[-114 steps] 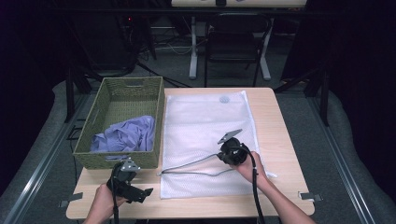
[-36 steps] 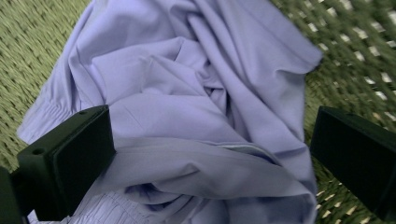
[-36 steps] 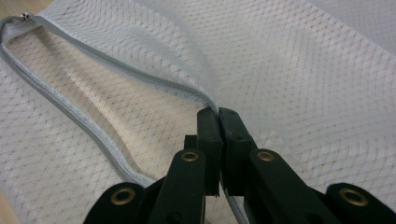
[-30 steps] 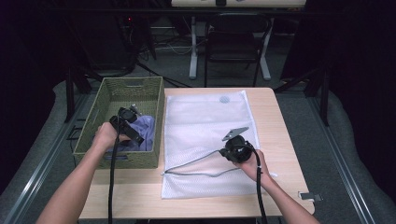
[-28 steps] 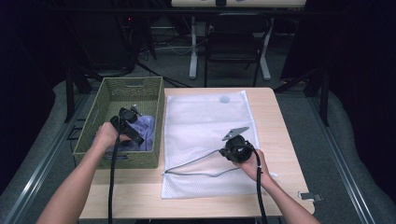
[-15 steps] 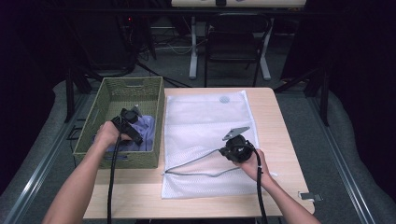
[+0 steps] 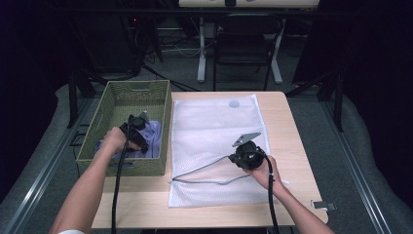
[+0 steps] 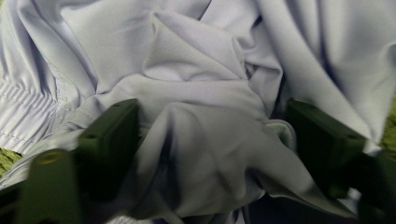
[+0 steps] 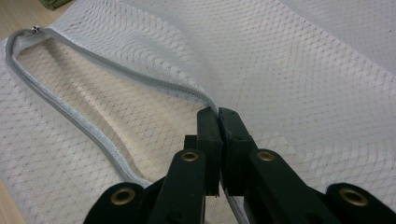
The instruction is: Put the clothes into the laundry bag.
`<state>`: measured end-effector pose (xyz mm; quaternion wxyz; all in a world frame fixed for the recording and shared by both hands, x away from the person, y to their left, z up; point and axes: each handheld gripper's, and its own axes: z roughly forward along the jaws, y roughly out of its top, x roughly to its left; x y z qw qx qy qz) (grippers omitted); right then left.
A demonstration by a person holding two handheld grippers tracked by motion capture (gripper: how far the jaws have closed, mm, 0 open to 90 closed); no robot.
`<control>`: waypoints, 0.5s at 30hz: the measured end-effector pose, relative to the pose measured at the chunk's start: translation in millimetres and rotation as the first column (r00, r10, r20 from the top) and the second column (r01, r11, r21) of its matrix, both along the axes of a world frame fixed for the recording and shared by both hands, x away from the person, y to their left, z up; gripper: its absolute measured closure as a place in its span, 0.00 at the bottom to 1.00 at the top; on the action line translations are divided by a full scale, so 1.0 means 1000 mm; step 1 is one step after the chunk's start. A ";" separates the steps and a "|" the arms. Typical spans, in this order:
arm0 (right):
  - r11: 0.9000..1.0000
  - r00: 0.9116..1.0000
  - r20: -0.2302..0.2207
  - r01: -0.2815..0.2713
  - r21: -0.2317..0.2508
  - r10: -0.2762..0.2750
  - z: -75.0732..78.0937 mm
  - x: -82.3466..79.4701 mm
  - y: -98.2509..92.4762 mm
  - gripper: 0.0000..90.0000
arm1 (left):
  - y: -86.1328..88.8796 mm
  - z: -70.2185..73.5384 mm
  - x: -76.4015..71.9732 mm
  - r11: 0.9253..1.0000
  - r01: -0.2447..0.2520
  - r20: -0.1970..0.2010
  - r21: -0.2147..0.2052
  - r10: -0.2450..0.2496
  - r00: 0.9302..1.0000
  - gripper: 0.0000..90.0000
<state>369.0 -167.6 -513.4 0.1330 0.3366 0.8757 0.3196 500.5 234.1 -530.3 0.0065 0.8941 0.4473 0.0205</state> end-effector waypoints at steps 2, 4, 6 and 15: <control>1.000 1.000 0.000 0.000 0.001 0.000 0.000 0.000 0.000 0.98 | -0.001 -0.001 0.000 1.000 -0.008 0.005 0.018 0.008 1.000 0.35; 1.000 1.000 0.000 -0.001 0.000 0.001 0.000 0.000 0.000 0.98 | -0.001 -0.002 0.000 1.000 -0.013 0.005 0.027 0.013 1.000 0.40; 1.000 1.000 0.000 -0.002 -0.001 0.002 0.000 0.000 0.000 0.98 | -0.001 -0.001 0.000 0.999 -0.017 0.010 0.036 0.017 1.000 0.49; 1.000 1.000 0.000 0.003 0.000 -0.003 0.000 0.001 -0.002 0.98 | 0.007 0.007 -0.003 1.000 -0.023 0.047 0.011 0.023 0.999 0.81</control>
